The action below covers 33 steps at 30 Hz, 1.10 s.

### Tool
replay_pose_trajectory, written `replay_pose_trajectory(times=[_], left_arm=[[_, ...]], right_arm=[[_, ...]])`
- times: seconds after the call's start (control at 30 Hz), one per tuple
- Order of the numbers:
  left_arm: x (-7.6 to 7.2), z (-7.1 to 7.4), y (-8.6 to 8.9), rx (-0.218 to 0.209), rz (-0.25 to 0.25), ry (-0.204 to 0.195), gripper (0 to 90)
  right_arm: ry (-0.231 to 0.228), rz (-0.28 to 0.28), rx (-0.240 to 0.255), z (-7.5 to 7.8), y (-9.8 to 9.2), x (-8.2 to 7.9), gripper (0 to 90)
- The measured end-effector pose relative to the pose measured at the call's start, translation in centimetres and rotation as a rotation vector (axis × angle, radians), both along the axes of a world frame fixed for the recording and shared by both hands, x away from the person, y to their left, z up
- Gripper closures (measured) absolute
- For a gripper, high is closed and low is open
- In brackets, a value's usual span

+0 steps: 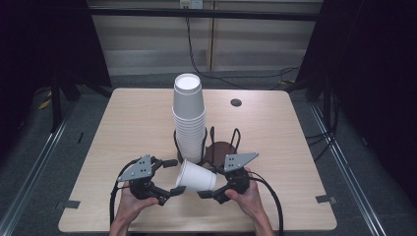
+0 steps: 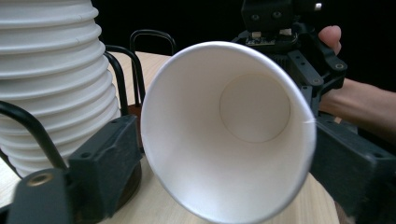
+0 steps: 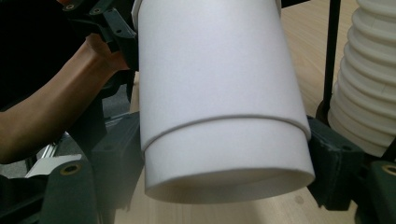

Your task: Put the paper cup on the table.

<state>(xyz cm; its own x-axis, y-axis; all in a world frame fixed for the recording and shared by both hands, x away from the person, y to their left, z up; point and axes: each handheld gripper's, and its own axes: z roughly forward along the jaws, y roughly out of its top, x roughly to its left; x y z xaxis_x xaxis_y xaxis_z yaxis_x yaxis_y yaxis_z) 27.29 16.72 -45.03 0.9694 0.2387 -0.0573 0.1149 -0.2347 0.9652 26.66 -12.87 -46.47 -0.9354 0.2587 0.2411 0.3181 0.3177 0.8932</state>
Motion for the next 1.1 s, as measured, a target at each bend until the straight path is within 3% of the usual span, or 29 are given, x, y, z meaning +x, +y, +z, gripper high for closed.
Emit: replay_pose_trajectory(times=[0.17, 0.27, 0.33, 1.1], left_arm=[[0.5, -0.4, -0.3, -0.01, 0.0, 0.038, 0.1], [0.6, -0.6, -0.6, -0.017, -0.014, 0.048, 0.0], [0.5, -0.5, -0.9, 0.001, -0.012, 0.037, 0.3], [0.7, -0.7, -2.0, -0.023, -0.068, 0.06, 1.7]], right_arm=[[-0.006, 0.011, -0.006, 0.1, 0.2, 0.0, 23.4], [-0.009, 0.017, -0.016, 0.1, 0.3, -0.1, 23.5], [-0.014, 0.023, -0.009, 0.1, 0.5, 0.0, 23.5], [-0.041, 0.051, -0.03, 0.4, 1.0, 0.0, 23.3]])
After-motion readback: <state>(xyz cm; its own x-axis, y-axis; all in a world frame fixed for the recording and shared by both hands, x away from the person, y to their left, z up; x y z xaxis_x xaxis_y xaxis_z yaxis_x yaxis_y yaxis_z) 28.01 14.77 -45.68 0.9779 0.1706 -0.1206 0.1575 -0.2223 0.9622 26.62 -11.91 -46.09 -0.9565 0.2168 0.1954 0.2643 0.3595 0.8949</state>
